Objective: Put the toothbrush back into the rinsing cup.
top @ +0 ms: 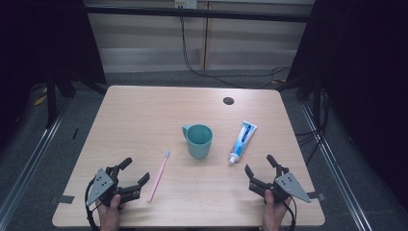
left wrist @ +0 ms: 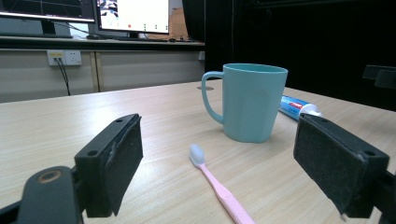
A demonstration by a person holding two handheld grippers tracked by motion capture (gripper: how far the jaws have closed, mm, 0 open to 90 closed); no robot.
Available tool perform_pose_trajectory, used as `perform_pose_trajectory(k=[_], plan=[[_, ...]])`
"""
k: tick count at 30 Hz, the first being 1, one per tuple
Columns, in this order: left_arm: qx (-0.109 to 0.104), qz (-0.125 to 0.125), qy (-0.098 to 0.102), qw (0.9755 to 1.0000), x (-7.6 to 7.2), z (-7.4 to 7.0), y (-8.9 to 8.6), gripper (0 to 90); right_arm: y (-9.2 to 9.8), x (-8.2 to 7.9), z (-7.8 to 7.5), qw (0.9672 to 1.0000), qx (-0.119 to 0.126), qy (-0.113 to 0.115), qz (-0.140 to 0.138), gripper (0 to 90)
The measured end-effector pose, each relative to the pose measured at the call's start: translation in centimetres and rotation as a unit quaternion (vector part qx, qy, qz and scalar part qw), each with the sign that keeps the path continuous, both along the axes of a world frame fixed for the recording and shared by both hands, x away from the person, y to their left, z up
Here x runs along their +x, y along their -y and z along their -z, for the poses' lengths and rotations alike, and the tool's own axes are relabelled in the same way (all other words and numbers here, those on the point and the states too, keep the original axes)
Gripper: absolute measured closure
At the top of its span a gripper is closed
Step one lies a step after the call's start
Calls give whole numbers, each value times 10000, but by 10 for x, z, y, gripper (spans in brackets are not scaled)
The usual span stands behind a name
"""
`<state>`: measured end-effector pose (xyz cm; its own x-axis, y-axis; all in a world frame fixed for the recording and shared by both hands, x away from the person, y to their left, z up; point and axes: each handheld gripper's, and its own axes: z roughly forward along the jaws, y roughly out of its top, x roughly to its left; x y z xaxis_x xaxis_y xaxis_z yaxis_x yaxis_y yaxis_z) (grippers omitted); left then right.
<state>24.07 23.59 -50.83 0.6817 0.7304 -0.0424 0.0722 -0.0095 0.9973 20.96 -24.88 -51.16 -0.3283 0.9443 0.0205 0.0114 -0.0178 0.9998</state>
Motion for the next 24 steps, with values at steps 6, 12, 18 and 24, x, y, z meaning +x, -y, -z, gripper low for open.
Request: perform_pose_trajectory(k=[6, 12, 18, 24], plan=[[-122, -99, -225, 9996, 4, -1, -1, 157, 0, 0, 0, 10000, -6, -5, -9, 127], [-183, -269, -577, 9978, 10, -2, -3, 160, 0, 0, 0, 10000, -5, -5, -15, 128], [-195, -274, -861, 9957, 10, -12, -6, 177, 0, 0, 0, 10000, -7, -8, -5, 128], [72, -202, -1083, 9939, 12, -28, -7, 197, 0, 0, 0, 10000, -5, 6, 7, 127]])
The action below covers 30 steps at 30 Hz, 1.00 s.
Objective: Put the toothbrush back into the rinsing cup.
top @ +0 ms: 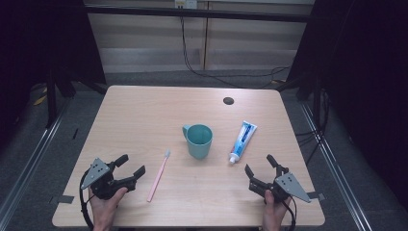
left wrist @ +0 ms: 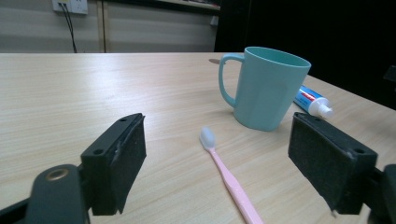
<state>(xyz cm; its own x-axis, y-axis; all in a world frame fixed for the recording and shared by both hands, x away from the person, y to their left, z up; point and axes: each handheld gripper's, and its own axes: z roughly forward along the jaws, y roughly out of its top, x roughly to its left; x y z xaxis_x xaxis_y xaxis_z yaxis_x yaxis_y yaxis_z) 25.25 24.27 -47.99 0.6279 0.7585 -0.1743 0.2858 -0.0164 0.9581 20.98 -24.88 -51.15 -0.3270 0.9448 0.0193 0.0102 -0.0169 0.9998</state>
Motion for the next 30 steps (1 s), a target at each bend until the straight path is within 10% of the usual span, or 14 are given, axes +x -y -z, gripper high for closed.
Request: perform_pose_trajectory(k=[16, 30], plan=[[588, 640, -594, 9944, 15, -25, 17, 248, 0, 0, 0, 10000, 2, -3, 3, 128], [1149, 1084, -1240, 9796, 30, -36, 31, 319, 0, 0, 0, 10000, 7, -9, 12, 128]])
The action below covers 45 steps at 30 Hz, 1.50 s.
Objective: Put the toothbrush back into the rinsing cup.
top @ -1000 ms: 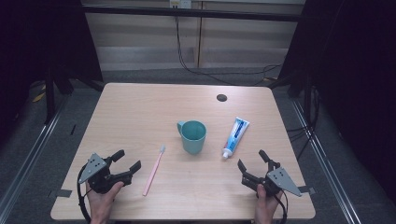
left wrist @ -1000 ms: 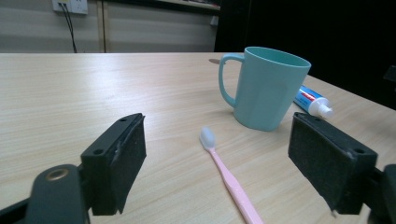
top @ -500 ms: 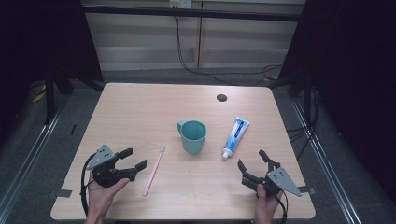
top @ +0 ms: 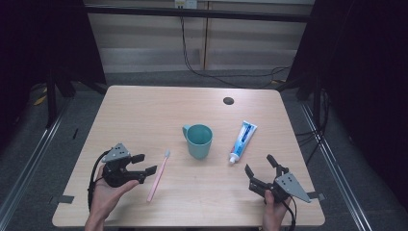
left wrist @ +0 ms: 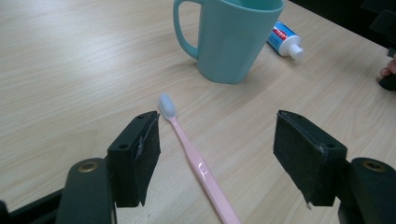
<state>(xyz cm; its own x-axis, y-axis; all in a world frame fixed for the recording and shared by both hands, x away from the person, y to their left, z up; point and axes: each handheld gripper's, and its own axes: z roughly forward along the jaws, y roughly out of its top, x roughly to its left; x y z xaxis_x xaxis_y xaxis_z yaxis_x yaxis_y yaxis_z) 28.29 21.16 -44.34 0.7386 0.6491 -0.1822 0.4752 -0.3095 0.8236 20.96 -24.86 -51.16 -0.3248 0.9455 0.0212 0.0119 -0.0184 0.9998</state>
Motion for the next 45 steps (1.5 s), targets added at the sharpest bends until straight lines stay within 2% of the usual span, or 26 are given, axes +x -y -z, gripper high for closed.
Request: perform_pose_trajectory(k=[2, 8, 10, 11, 13, 14, 18, 20, 23, 24, 27, 28, 29, 30, 33, 35, 37, 45], plan=[[108, 16, -45, 9999, 1, -2, 0, 342, 0, 0, 0, 10000, -1, 0, 4, 128], [241, 67, -154, 9996, 7, -10, 2, 377, 0, 0, 0, 10000, -1, -1, 8, 127], [306, 126, -294, 9990, 9, -12, 3, 403, 0, 0, 0, 10000, -1, 0, 7, 128], [306, 126, -294, 9990, 9, -12, 3, 403, 0, 0, 0, 10000, -1, 0, 7, 128], [443, 92, -399, 9982, 11, -13, 6, 404, 0, 0, 0, 10000, -3, 1, 7, 128], [582, 124, -454, 9972, 12, -15, 9, 402, 0, 0, 0, 10000, -2, 0, 7, 128], [604, 262, -597, 9960, 17, -17, 12, 438, 0, 0, 0, 10000, -3, 2, 7, 128], [684, 355, -790, 9939, 23, -18, 14, 453, 0, 0, 0, 10000, -7, 7, 6, 128], [666, 429, -1017, 9917, 31, -17, 16, 495, 0, 0, 0, 10000, -3, 2, 7, 128], [768, 398, -1039, 9908, 33, -17, 17, 512, 0, 0, 0, 10000, 0, 0, 9, 128], [875, 360, -1195, 9883, 39, -17, 19, 546, 0, 0, 0, 10000, -3, 0, 8, 128], [1053, 365, -1297, 9853, 42, -17, 21, 555, 0, 0, 0, 10000, -3, 0, 9, 128], [1053, 365, -1297, 9853, 42, -17, 21, 561, 0, 0, 0, 10000, -3, 0, 9, 128], [1152, 377, -1375, 9831, 43, -18, 23, 565, 0, 0, 0, 10000, -2, 0, 13, 128], [1243, 309, -1576, 9792, 46, -17, 28, 577, 0, 0, 0, 10000, -8, 7, 19, 128], [1402, 353, -1708, 9746, 48, -13, 35, 619, 0, 0, 0, 10000, -12, 3, 25, 128], [1508, 334, -1835, 9708, 50, -10, 40, 619, 0, 0, 0, 10000, -14, 3, 23, 128], [1856, 355, -2101, 9592, 59, -1, 51, 595, 0, 0, 0, 10000, -11, 3, 26, 128]])
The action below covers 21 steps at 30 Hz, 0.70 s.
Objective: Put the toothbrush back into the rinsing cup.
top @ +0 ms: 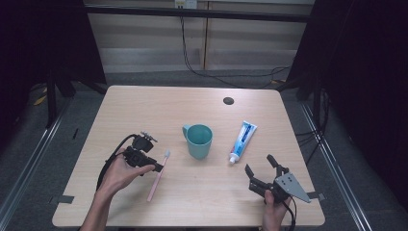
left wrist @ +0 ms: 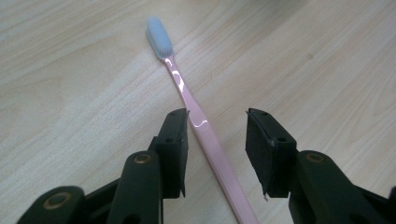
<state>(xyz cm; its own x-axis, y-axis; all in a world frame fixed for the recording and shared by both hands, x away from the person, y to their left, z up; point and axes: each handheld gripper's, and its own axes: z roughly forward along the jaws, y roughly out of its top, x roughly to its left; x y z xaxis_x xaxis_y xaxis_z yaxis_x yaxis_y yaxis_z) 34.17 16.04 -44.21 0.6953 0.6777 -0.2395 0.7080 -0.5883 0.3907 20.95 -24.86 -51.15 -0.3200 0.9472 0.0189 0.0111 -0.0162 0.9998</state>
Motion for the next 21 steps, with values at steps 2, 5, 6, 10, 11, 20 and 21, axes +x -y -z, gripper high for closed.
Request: perform_pose_trajectory(k=[2, 5, 6, 10, 11, 20, 21], plan=[[194, 11, -42, 9998, 2, 4, 3, 602, 0, 0, 0, 10000, -1, 0, 0, 128], [308, 12, -61, 9995, 4, 8, 6, 629, 0, 0, 0, 10000, -2, 0, -2, 128], [359, 27, -49, 9993, 4, 8, 6, 633, 0, 0, 0, 10000, -1, -1, 0, 128], [476, 6, 25, 9989, 3, 8, 10, 629, 0, 0, 0, 10000, -1, 0, -1, 128], [523, 28, 6, 9986, 3, 8, 11, 630, 0, 0, 0, 10000, -2, 0, -1, 128], [780, -79, -134, 9968, 5, 18, 21, 656, 0, 0, 0, 10000, 0, 0, 0, 128], [787, -94, -133, 9968, 5, 18, 21, 663, 0, 0, 0, 10000, -1, 1, 0, 128]])
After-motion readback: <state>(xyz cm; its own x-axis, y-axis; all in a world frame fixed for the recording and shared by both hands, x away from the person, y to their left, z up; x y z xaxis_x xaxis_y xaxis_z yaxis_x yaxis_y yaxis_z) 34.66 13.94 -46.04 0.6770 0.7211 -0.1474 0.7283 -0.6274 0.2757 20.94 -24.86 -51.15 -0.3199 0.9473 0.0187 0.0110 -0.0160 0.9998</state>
